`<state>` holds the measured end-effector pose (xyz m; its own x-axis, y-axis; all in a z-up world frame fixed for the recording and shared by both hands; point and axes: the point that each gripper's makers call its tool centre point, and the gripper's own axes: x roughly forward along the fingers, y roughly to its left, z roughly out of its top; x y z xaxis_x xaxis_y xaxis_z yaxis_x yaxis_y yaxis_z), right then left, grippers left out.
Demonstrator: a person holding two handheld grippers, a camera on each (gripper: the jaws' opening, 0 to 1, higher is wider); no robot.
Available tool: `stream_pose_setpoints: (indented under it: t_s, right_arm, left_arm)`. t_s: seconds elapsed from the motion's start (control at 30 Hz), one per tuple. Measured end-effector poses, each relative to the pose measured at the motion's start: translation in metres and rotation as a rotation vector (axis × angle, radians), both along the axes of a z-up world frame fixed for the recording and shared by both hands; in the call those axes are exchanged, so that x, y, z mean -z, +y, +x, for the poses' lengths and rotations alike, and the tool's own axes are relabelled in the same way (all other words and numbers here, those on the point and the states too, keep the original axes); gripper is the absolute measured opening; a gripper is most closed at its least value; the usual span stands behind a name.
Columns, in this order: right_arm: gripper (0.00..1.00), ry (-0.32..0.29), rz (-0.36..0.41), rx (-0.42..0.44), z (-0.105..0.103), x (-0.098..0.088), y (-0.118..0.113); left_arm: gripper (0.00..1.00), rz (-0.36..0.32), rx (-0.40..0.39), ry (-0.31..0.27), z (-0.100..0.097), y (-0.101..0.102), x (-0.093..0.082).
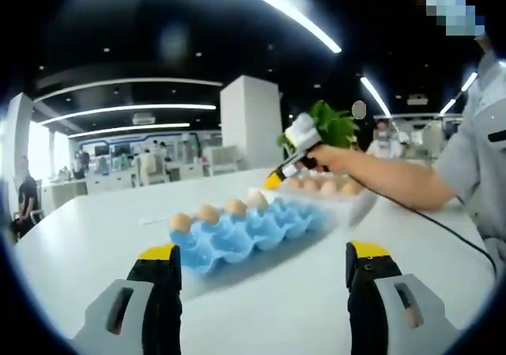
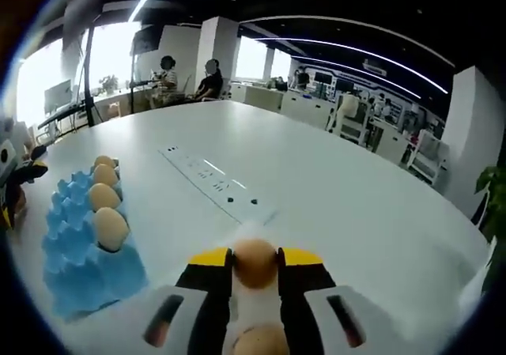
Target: Pick up the eggs on the table and place them into the egg tray on the table
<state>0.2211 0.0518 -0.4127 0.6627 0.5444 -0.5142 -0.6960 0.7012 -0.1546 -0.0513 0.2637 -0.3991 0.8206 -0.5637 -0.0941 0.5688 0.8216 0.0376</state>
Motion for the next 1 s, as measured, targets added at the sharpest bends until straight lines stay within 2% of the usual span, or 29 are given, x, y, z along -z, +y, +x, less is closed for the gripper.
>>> stream_pose_setpoints:
  t_s: [0.17, 0.4, 1.0]
  right_arm:
    - [0.24, -0.013, 0.031, -0.014, -0.006, -0.015, 0.003]
    - [0.24, -0.025, 0.033, -0.034, -0.011, -0.023, 0.006]
    - [0.23, 0.065, 0.019, -0.119, -0.037, -0.021, 0.018]
  left_arm:
    - [0.87, 0.001, 0.001, -0.002, 0.0, -0.001, 0.0]
    - [0.87, 0.004, -0.002, -0.003, 0.0, 0.0, -0.001]
    - [0.86, 0.008, -0.002, -0.006, 0.001, 0.001, -0.002]
